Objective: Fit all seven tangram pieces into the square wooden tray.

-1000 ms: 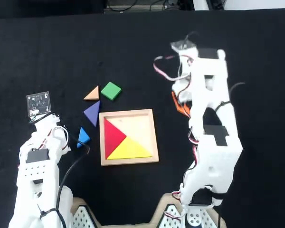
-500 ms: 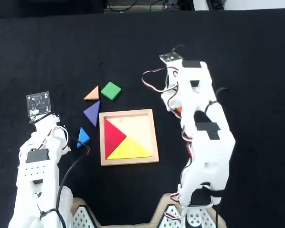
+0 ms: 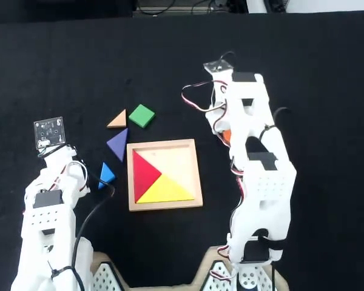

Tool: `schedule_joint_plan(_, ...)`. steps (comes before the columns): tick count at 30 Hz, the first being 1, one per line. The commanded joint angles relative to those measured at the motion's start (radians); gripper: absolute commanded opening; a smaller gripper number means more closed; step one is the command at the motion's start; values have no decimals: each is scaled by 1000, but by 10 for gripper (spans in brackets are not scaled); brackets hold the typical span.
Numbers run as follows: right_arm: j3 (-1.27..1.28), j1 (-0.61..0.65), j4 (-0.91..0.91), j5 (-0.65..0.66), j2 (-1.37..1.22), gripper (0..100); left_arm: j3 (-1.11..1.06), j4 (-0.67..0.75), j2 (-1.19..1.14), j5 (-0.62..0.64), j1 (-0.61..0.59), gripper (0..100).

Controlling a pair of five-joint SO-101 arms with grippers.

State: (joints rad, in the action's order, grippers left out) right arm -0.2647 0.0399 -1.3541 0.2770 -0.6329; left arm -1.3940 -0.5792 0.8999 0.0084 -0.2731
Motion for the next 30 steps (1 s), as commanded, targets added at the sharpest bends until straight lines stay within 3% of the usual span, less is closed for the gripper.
schedule_joint_plan(1,-54,-11,6,-3,5,183,5,21,20,-9,-10,33)
schedule_joint_plan(8,-48,-11,5,2,4,21,5,21,20,-9,-8,33)
schedule_joint_plan(15,-58,-12,-6,2,13,11,5,21,20,-9,-8,33)
schedule_joint_plan(28,-226,-6,-295,-8,226,11,4,21,20,-9,-12,33)
schedule_joint_plan(30,-237,-6,-338,-64,245,11,4,21,20,-9,-12,33)
